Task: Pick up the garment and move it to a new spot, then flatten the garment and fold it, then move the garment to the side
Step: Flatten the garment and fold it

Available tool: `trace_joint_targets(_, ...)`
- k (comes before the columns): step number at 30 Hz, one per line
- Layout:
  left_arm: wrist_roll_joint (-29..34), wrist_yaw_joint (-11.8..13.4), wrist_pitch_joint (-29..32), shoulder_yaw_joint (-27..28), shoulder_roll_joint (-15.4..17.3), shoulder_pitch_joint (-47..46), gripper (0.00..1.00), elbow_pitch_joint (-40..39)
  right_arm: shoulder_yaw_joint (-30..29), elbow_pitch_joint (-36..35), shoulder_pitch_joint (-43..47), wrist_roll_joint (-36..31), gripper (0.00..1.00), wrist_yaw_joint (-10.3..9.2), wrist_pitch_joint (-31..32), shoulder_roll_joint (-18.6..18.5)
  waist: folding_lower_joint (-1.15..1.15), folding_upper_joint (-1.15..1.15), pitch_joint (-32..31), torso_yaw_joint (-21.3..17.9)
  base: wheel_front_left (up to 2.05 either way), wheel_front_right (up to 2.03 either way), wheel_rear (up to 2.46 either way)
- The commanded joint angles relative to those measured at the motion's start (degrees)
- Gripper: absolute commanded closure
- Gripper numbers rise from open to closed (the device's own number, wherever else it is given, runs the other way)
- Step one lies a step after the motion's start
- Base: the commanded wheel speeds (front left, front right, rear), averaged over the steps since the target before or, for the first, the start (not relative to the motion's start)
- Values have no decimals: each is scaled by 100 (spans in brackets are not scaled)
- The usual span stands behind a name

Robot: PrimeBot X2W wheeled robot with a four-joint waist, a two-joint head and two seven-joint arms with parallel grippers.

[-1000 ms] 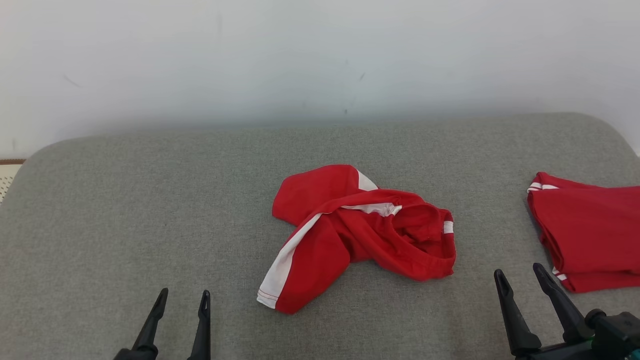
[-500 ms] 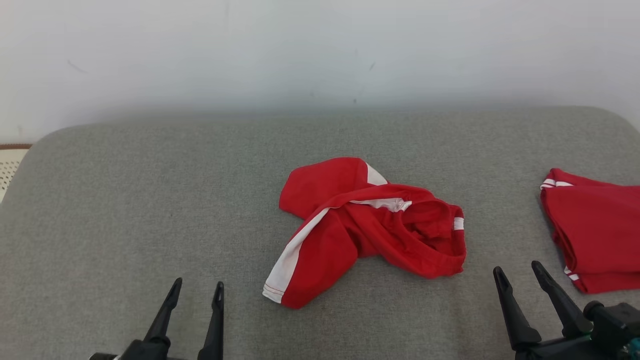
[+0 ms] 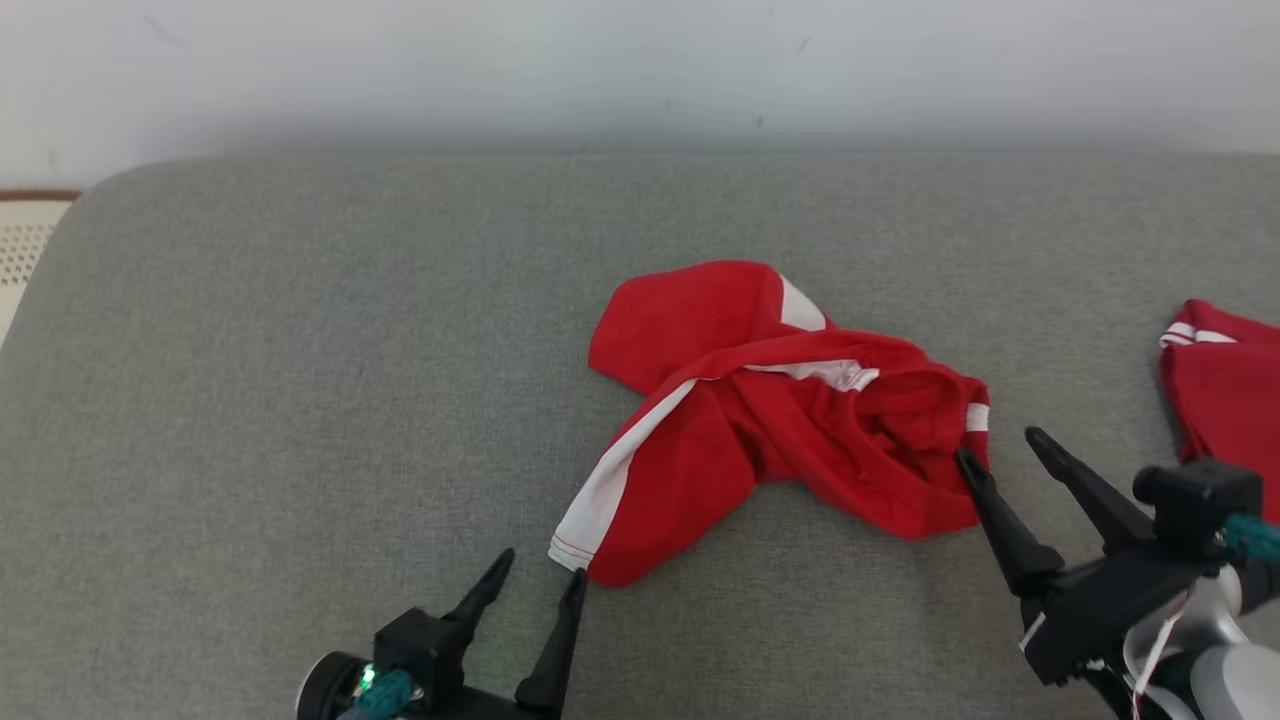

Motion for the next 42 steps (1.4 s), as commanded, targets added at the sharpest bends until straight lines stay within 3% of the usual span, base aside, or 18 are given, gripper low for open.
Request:
trace_joint_targets(1, -71, -77, 137, -67, -14, -139, 0, 99, 136, 39, -227, 193, 0, 2, 103, -118, -1, 0, 279, 212, 0, 0, 0)
trace_joint_targets(9, -348, -204, 450, -267, -127, -652, 0, 506, 760, 337, -1107, 773, 0, 2, 637, -639, -1, 0, 613, 482, 0, 0, 0)
trace_joint_targets(23, -757, -328, 324, -501, -211, -1219, 0, 1137, 1220, 860, -1833, 1110, 0, 2, 587, -793, -1, 0, 959, 659, 0, 0, 0)
trace_joint_targets(24, -778, -343, 322, -527, -213, -1257, 1, 1177, 1226, 876, -1867, 1140, 33, 2, 549, -785, -1, 0, 975, 654, 0, 0, 0)
trace_joint_targets(25, -821, -372, 309, -543, -217, -1283, 11, 1217, 1235, 902, -1879, 1201, 58, 2, 519, -757, -1, 0, 987, 647, 0, 0, 0)
trace_joint_targets(26, -850, -384, 291, -565, -217, -1303, 45, 1250, 1239, 905, -1910, 1182, 91, 2, 449, -753, -1, 0, 996, 639, 0, 0, 0)
trace_joint_targets(27, -841, -403, 250, -582, -219, -1338, 66, 1261, 1228, 928, -1925, 1220, 100, 2, 410, -739, -1, 0, 1006, 629, 0, 0, 0)
trace_joint_targets(28, -851, -433, 213, -604, -221, -1373, 93, 1265, 1222, 947, -1916, 1297, 100, 2, 376, -719, -1, 0, 1015, 620, 0, 0, 0)
trace_joint_targets(29, -878, -432, 184, -620, -221, -1392, 100, 1267, 1190, 938, -1919, 1320, 100, 2, 310, -709, -1, 0, 1022, 611, 0, 0, 0)
trace_joint_targets(42, -847, -344, -170, -547, -15, -1226, 100, 718, 912, 506, -1513, 1484, 100, 2, -147, -687, -1, 0, 897, 388, 0, 0, 0)
